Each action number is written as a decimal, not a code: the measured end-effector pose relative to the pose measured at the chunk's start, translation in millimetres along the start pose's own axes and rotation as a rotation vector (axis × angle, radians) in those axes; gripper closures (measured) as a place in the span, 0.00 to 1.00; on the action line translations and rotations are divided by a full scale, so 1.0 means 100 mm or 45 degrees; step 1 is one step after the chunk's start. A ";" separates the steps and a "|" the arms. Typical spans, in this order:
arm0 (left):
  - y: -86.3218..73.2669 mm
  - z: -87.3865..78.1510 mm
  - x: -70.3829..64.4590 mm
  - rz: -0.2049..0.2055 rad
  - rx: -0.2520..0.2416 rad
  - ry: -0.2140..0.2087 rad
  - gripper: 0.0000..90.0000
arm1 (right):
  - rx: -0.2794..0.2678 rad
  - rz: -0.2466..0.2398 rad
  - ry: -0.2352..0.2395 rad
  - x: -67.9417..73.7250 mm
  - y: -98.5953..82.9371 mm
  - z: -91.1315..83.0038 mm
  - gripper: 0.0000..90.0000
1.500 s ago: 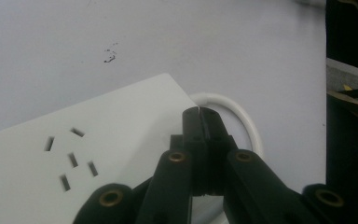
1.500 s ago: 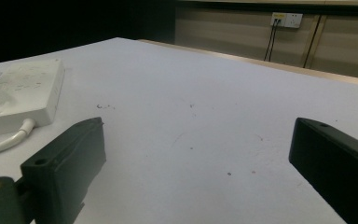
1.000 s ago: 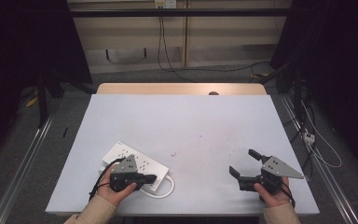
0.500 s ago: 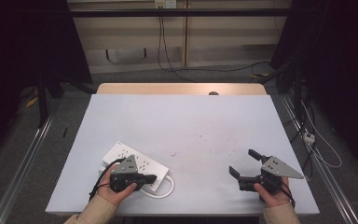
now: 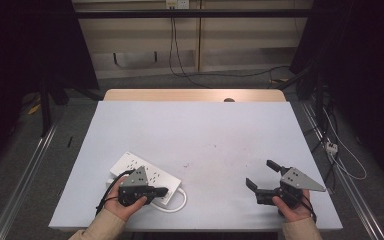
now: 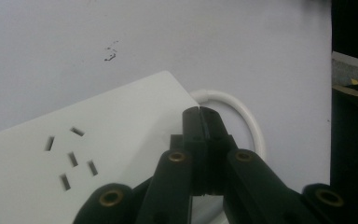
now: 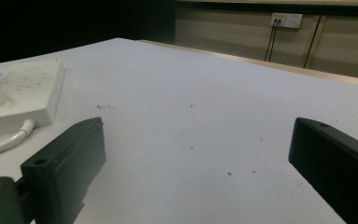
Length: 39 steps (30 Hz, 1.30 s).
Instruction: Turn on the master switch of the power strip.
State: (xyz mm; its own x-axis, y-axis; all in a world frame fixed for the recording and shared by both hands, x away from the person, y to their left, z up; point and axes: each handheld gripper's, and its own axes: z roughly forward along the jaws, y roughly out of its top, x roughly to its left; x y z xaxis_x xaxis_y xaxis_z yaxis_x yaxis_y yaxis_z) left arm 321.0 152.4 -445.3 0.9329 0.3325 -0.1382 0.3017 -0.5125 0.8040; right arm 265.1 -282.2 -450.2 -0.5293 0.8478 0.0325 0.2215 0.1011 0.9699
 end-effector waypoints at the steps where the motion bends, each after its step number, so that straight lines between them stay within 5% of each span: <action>1: 0.00 0.00 0.00 0.002 0.002 0.000 1.00 | 0.000 0.000 0.000 0.00 0.00 0.00 0.04; 39: -0.02 -0.01 0.02 -0.027 -0.030 -0.014 1.00 | -0.003 -0.001 -0.002 -0.01 0.01 -0.01 0.04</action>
State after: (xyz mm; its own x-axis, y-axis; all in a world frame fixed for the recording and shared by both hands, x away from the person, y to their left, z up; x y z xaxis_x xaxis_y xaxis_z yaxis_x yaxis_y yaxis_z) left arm 321.8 155.3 -446.7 0.9286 0.3341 -0.1614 0.3166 -0.4863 0.8144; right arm 264.9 -283.1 -449.6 -0.5280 0.8486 0.0317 0.2192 0.1001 0.9705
